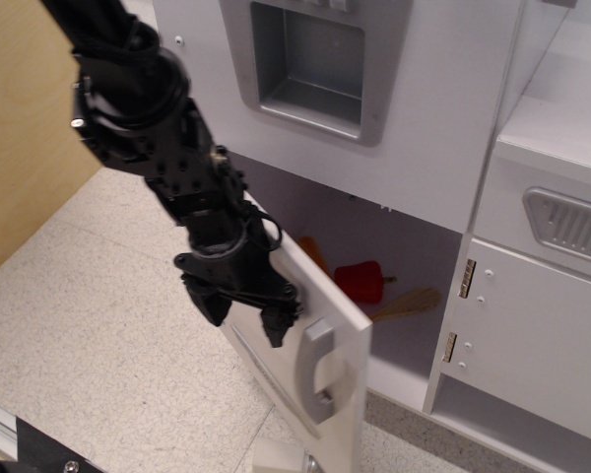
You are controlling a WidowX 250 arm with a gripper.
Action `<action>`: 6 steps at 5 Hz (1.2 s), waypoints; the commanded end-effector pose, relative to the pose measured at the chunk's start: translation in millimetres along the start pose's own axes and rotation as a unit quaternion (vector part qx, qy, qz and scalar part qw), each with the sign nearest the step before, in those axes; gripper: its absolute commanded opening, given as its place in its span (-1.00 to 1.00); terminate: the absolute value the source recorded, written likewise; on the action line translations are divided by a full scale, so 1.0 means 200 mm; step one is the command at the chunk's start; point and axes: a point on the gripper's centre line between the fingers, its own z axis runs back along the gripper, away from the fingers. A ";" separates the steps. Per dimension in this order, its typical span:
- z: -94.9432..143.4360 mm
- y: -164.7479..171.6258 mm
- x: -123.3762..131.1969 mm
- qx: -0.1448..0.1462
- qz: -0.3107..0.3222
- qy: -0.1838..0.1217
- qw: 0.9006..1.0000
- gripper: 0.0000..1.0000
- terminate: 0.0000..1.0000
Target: Close low fridge
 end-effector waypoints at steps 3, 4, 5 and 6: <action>0.00 -0.22 0.35 -0.017 0.049 -0.042 0.998 1.00 -1.00; -0.03 -0.20 0.37 -0.003 0.052 -0.055 0.997 1.00 -1.00; 0.03 -0.19 0.31 -0.008 0.043 -0.057 0.997 1.00 -1.00; 0.13 -0.17 0.20 -0.016 0.021 -0.050 0.998 1.00 -1.00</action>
